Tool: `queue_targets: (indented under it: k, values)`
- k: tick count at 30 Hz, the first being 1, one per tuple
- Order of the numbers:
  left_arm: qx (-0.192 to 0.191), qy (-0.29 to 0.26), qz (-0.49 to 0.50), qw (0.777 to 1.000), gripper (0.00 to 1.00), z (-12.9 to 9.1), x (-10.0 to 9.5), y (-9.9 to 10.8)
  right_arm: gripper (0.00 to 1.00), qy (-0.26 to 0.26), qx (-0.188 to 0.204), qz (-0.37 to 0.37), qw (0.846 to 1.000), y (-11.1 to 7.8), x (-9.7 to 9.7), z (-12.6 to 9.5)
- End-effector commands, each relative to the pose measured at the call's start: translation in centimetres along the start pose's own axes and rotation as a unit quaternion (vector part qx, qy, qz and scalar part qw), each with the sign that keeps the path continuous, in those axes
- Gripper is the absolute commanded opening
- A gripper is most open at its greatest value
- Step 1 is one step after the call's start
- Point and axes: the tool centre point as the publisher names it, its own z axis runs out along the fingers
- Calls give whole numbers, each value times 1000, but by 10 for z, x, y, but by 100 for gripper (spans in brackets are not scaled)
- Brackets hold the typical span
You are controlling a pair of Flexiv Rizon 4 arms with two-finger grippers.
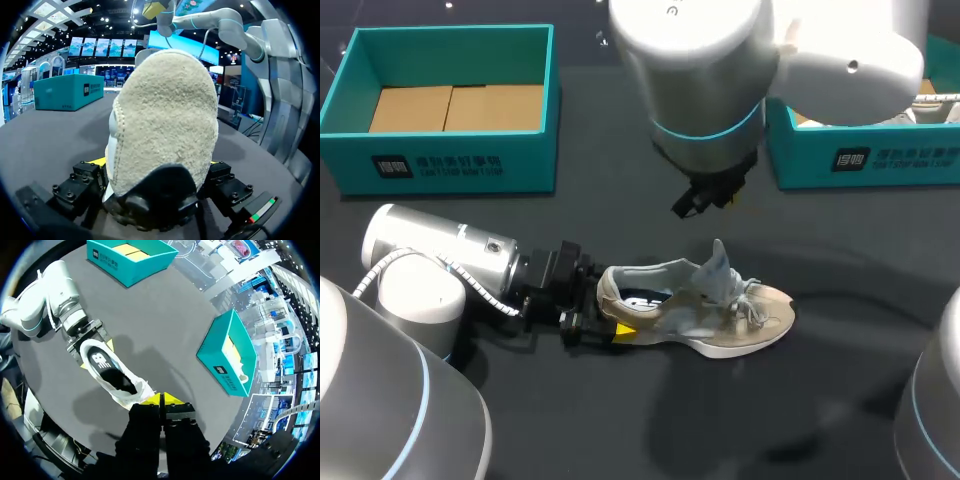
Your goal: Take the shoe out of the shoebox, open the shoe tongue, remove and reinsert the insole, then place the shoe into the shoebox
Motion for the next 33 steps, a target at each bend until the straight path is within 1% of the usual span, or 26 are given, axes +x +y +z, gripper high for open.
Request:
queue_targets:
  k: [1,11,13,16,21,26,31,33]
  values:
    - [0,0,0,1000,0,1,0,1,0,58,-29,-10,998,-7,-14,9]
    - [0,0,0,1000,0,1,0,1,0,58,-29,-10,998,-7,-14,9]
    - [0,0,0,1000,0,1,0,1,0,62,-20,-60,996,7,-7,11]
    - [0,0,0,1000,0,1,0,1,0,61,-19,-113,991,20,1,8]
    - [0,0,0,1000,0,1,0,1,0,62,-11,-173,983,37,15,7]
    - [0,0,0,1000,0,1,0,1,0,72,-13,-215,974,44,25,9]
    - [0,0,0,1000,0,1,0,1,0,85,-13,-235,968,46,33,17]
    - [0,0,0,1000,0,1,0,1,0,96,-26,-240,966,44,36,20]
